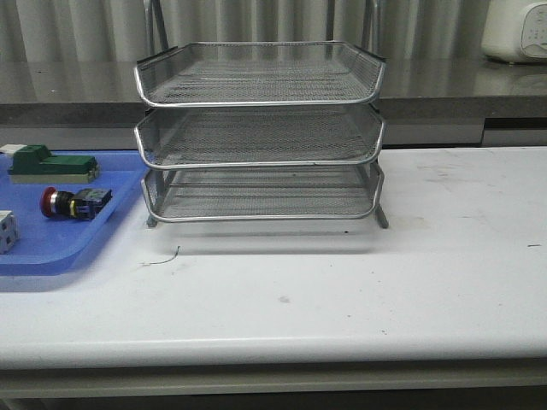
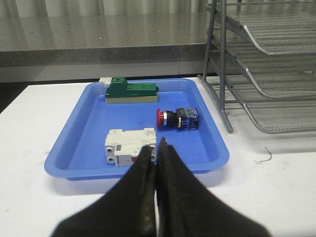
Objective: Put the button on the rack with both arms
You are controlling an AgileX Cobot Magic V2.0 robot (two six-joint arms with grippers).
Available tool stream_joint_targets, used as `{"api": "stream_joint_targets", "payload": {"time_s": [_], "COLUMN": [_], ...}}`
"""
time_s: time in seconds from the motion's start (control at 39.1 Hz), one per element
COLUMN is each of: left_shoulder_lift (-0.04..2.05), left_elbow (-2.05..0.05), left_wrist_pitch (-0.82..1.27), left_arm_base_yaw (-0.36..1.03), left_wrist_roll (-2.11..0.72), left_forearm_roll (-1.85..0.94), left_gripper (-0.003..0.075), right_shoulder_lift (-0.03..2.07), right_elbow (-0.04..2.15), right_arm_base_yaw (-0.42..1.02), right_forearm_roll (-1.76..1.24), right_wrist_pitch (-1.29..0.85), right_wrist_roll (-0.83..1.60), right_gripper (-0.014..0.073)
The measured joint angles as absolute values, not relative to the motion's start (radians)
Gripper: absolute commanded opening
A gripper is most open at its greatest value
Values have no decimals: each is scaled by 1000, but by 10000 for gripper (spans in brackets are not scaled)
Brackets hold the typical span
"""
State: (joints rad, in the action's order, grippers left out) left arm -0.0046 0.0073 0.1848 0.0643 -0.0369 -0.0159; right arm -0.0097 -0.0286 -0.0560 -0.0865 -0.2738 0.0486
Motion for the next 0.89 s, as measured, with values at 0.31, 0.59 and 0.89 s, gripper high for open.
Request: {"api": "stream_joint_targets", "payload": {"time_s": [0.31, 0.59, 0.89], "left_shoulder_lift": [-5, -5, -5], "left_elbow": [7, 7, 7], "left_wrist_pitch": [185, 185, 181], "left_arm_base_yaw": [64, 64, 64], "left_wrist_roll": [-37, -37, -37], "left_forearm_roll": [-16, -16, -10], "left_gripper": [-19, -19, -19], "right_shoulder_lift": [-10, -10, -10], "right_elbow": [-29, -29, -29], "right_arm_base_yaw": [-56, -56, -56], "right_forearm_roll": [-87, -87, -87], "right_wrist_pitch": [-274, -274, -238], "right_wrist_roll": [49, 49, 49], "right_gripper": [-110, -110, -110]}}
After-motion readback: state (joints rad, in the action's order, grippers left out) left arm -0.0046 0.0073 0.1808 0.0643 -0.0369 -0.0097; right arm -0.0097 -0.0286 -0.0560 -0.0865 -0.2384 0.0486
